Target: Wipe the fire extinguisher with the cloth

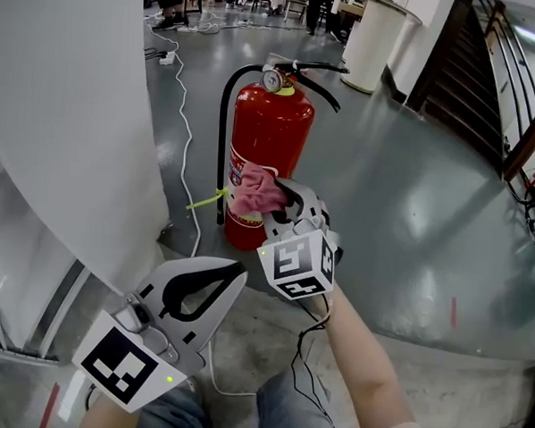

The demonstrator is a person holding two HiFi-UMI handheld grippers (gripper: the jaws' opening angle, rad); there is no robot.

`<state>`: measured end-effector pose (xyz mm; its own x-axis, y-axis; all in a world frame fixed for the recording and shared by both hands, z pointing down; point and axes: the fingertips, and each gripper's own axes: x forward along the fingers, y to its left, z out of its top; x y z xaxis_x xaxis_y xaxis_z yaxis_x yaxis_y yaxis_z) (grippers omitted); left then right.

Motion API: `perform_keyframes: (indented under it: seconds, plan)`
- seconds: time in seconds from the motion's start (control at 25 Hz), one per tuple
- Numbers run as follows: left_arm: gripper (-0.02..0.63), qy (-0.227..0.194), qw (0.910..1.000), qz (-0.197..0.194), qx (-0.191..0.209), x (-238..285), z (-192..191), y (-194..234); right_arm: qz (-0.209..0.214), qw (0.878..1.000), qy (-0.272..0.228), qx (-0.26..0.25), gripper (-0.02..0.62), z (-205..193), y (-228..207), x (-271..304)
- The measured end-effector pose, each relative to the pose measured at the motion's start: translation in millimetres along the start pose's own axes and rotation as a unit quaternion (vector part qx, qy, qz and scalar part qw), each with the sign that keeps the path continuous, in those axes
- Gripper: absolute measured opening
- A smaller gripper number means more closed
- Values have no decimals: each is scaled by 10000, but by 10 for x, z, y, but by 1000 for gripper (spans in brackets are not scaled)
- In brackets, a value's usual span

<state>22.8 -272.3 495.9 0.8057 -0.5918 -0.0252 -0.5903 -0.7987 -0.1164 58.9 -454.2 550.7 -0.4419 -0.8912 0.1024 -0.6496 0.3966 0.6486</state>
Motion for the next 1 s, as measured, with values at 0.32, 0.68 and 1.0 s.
perform_keyframes:
  seconds: [0.32, 0.68, 1.0]
  plan:
    - [9, -75, 10000, -21, 47, 7, -8, -25, -804, 9920, -894, -385, 86, 901, -788, -166]
    - [9, -39, 10000, 41, -29, -78, -82, 16, -696, 9942, -372, -732, 84, -52, 109, -1]
    - [9, -25, 10000, 39, -54, -110, -139, 31, 112, 9931, 587, -1008, 84, -778, 749, 128]
